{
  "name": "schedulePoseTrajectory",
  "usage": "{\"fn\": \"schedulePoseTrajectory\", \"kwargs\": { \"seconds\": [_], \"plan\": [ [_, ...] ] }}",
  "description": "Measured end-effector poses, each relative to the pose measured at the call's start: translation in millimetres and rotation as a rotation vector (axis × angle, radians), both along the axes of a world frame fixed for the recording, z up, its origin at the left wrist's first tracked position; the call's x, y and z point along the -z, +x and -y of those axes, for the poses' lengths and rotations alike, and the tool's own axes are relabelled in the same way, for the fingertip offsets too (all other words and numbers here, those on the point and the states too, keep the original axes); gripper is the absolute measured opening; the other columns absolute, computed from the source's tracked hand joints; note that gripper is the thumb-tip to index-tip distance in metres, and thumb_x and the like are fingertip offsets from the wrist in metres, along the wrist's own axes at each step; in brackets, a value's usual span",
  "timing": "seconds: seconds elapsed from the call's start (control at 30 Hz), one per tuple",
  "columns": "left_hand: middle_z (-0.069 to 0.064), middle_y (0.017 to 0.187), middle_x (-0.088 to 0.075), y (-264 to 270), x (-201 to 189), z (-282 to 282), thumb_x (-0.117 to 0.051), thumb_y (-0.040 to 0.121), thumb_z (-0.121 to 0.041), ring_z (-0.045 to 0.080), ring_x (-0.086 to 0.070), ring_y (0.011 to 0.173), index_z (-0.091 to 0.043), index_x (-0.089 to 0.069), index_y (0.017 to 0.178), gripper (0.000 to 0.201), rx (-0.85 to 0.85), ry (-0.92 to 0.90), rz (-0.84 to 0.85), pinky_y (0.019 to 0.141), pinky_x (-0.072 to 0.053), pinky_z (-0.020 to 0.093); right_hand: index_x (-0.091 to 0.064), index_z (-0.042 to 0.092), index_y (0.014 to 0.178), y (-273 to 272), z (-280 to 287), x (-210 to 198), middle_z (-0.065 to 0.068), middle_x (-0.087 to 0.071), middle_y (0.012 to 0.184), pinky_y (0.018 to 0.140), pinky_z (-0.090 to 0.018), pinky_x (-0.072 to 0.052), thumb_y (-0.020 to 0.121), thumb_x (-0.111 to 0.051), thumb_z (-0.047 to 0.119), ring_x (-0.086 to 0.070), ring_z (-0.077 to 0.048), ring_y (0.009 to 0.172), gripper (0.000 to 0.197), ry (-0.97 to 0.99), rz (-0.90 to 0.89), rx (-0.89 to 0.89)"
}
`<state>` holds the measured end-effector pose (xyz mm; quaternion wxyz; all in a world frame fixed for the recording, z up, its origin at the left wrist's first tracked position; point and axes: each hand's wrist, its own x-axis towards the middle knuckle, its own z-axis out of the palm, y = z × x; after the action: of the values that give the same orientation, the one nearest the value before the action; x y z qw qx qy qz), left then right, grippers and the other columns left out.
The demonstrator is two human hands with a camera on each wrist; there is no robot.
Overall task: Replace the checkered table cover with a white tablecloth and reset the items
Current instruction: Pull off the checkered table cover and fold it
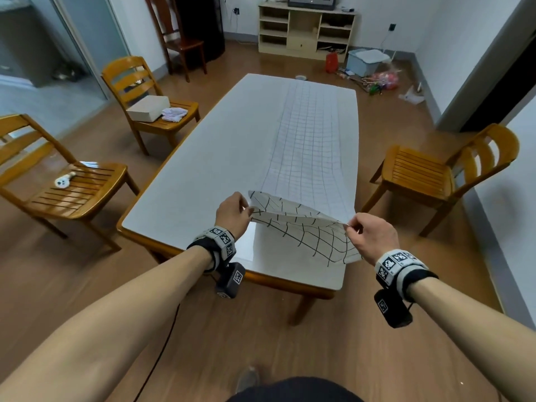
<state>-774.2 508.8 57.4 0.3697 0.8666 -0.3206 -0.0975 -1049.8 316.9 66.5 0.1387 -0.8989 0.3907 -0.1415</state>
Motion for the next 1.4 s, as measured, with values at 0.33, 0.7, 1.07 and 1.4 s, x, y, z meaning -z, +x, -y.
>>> {"fn": "schedulePoseTrajectory", "kwargs": {
  "seconds": [0.33,0.7,1.07,1.4],
  "plan": [
    [0.004,0.093,-0.056,-18,44,-16,-0.070,0.082,-0.012,0.021,-0.055,0.079,-0.017,-0.052,0.089,0.020,-0.140,-0.034,-0.215,0.070,-0.048,0.031,-0.057,0.029,0.078,-20,-29,31,0.014,-0.057,0.071,0.065,-0.031,-0.051,0.087,-0.067,0.032,-0.055,-0.007,0.068,0.014,0.096,-0.042,-0.048],
    [0.006,0.080,-0.070,-47,89,-5,-0.063,0.084,-0.005,0.024,-0.071,0.076,-0.022,-0.055,0.081,0.019,-0.258,-0.089,-0.583,0.080,-0.060,0.045,-0.052,0.030,0.071,-32,-25,37,0.014,-0.057,0.068,0.056,-0.025,-0.041,0.084,-0.068,0.032,-0.054,-0.003,0.065,0.021,0.120,-0.026,0.028],
    [-0.002,0.079,-0.056,-50,132,-61,-0.060,0.084,-0.003,0.023,-0.062,0.083,-0.025,-0.056,0.092,0.023,-0.424,-0.061,-0.515,0.079,-0.057,0.041,-0.055,0.035,0.086,-18,-51,105,0.012,-0.056,0.079,0.064,-0.024,-0.040,0.084,-0.065,0.024,-0.053,-0.004,0.080,0.015,0.276,-0.232,-0.054],
    [0.007,0.127,-0.059,-43,179,-51,-0.066,0.087,-0.002,0.023,-0.060,0.107,-0.012,-0.050,0.133,0.050,-0.367,0.114,-0.516,0.086,-0.049,0.028,-0.046,0.014,0.134,-47,-52,178,-0.004,-0.046,0.137,0.106,-0.043,-0.041,0.076,-0.079,0.029,-0.037,-0.026,0.128,0.068,0.239,-0.259,0.239]
  ]
}}
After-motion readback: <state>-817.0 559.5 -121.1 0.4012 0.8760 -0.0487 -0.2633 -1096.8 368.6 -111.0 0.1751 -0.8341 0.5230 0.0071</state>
